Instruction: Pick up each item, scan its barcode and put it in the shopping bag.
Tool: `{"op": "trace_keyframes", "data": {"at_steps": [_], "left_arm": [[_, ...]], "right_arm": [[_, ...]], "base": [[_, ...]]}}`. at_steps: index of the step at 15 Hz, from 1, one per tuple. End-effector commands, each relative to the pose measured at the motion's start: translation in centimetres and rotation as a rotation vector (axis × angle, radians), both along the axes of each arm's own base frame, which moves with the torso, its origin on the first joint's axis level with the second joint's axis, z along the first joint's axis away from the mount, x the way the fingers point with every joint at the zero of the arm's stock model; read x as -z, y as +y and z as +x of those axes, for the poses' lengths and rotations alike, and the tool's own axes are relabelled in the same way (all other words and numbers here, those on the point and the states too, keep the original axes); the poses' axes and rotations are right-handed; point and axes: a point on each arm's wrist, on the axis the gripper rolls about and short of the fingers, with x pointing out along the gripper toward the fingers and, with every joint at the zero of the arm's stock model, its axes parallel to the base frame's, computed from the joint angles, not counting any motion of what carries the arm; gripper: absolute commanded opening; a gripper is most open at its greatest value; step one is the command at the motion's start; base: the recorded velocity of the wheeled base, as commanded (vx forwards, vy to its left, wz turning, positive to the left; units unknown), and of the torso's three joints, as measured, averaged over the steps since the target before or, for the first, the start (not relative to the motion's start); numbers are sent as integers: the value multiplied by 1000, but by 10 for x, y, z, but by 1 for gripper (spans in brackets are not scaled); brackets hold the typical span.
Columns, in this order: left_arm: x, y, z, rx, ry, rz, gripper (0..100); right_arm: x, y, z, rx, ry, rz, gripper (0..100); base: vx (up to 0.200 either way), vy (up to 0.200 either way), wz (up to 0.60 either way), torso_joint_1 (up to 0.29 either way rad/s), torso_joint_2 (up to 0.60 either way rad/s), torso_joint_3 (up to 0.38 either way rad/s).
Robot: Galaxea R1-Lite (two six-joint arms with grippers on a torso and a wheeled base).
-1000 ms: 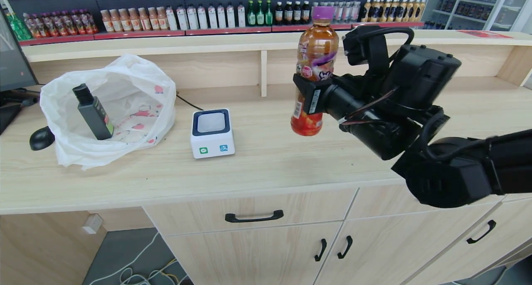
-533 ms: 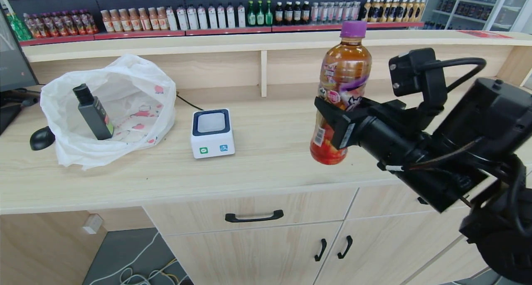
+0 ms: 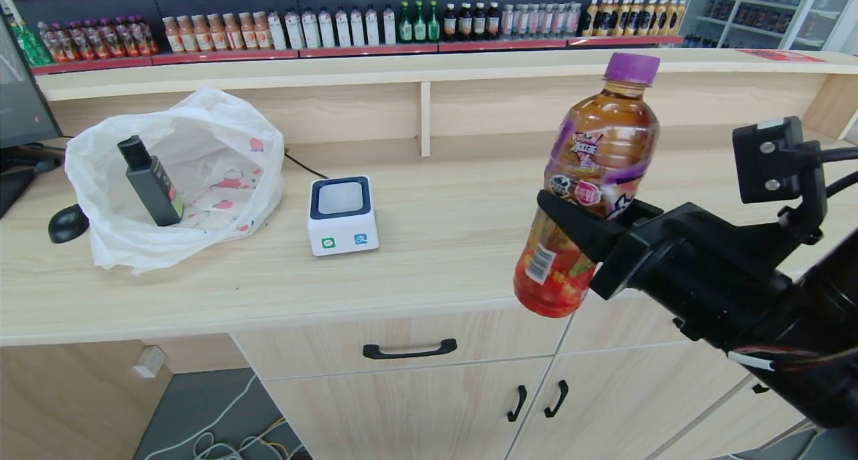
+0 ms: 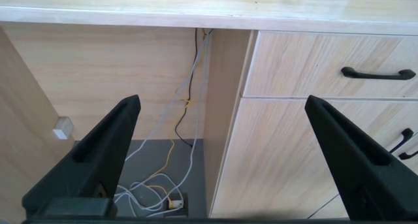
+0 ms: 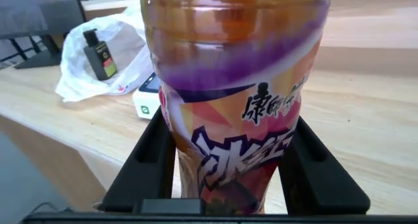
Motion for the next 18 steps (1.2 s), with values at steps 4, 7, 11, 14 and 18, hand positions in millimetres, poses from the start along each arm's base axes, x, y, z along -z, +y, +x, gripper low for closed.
{"op": "trace_keyframes", "data": {"at_steps": [4,7,11,14,18], "left_arm": [[0,0,0,1,0,0,100],[0,0,0,1,0,0,100],[0,0,0,0,0,0,100],[0,0,0,1,0,0,100],[0,0,0,0,0,0,100]], "right_arm": [[5,-5,-11,-200,45,71,0],[7,-1,-11,-312,103,126,0],[13,11,-14,-483,169,265,0],[17,25,-26,-593,239,350,0],[18,46,-45,-745,320,432,0]], "base": [[0,0,0,0,0,0],[0,0,0,0,0,0],[0,0,0,0,0,0],[0,0,0,0,0,0],[0,0,0,0,0,0]]}}
